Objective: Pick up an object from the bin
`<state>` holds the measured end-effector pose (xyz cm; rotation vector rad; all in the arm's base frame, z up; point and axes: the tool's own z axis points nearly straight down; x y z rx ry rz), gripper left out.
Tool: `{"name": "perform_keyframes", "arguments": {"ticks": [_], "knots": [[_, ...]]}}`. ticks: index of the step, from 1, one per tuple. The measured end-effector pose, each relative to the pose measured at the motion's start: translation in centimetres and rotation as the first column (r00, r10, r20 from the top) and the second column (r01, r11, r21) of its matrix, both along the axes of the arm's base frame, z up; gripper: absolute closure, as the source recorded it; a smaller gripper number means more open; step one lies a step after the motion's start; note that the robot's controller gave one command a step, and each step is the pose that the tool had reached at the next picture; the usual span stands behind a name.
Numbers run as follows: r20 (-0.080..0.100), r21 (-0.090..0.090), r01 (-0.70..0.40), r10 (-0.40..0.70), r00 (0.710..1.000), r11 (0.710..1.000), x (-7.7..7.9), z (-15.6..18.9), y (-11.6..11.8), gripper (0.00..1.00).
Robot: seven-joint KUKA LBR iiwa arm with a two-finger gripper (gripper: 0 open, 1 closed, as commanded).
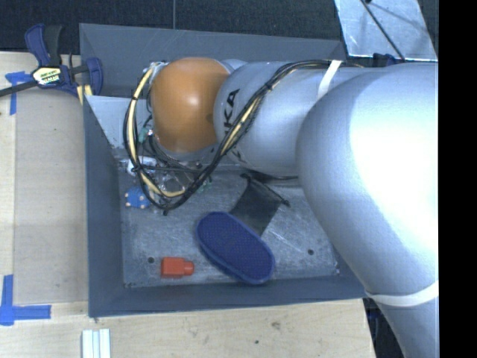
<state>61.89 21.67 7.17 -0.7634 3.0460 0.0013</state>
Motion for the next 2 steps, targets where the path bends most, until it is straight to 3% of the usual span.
{"name": "perform_keyframes", "arguments": {"ticks": [1,2], "knots": [[0.011,0.004,0.056,-0.057,0.998,0.998,0.9,11.1,0.4,1.0],[0.01,0.005,0.097,-0.097,0.995,0.995,-1.0,20.6,2.0,1.0]]}}
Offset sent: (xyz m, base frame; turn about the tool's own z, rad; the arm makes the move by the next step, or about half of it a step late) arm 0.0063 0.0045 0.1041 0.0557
